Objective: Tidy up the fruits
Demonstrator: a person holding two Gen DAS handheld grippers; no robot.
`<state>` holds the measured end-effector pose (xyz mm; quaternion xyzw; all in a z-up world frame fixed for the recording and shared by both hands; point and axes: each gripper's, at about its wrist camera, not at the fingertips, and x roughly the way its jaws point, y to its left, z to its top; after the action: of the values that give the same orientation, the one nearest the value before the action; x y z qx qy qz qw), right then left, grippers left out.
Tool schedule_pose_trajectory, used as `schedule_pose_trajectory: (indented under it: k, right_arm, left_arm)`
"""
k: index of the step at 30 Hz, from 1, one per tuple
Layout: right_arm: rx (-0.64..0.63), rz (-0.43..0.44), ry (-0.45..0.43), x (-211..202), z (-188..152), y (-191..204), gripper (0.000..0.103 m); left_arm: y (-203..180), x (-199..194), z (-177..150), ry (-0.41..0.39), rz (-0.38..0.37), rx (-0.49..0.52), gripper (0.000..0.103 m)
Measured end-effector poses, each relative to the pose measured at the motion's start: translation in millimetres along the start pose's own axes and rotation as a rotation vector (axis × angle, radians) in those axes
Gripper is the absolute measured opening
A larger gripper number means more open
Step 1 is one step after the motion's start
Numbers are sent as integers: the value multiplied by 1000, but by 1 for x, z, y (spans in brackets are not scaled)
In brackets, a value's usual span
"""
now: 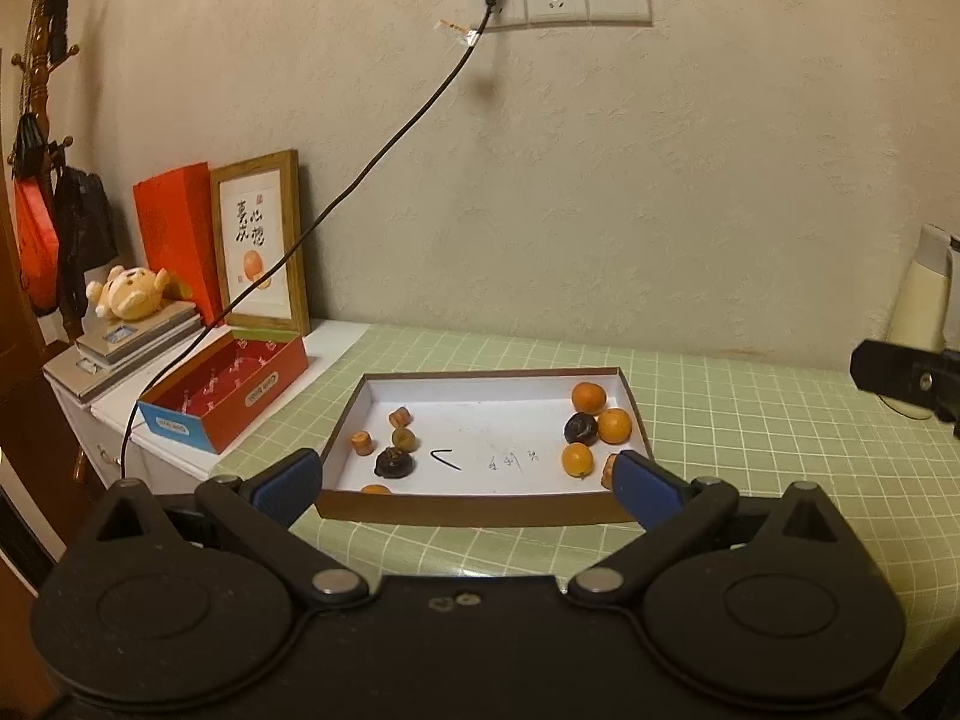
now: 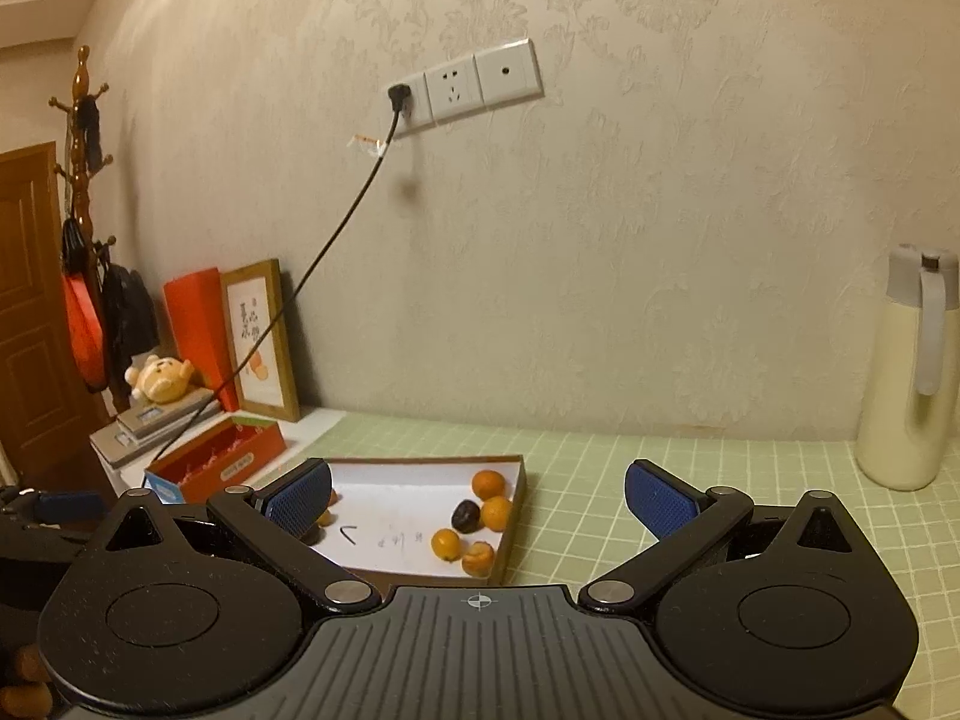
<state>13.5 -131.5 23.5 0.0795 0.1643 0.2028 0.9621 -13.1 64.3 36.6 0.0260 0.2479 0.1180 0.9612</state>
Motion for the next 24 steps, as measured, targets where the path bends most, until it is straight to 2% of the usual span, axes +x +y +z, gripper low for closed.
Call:
schedule_pose_trajectory:
  k: [8, 24]
  right_arm:
    - [-12, 6, 16, 6, -5, 5, 103]
    - [-37, 32, 39, 18, -8, 17, 103]
  left_arm:
    - [11, 4, 3, -3, 5, -49, 97]
    - [21, 13, 1, 2, 26, -72, 97]
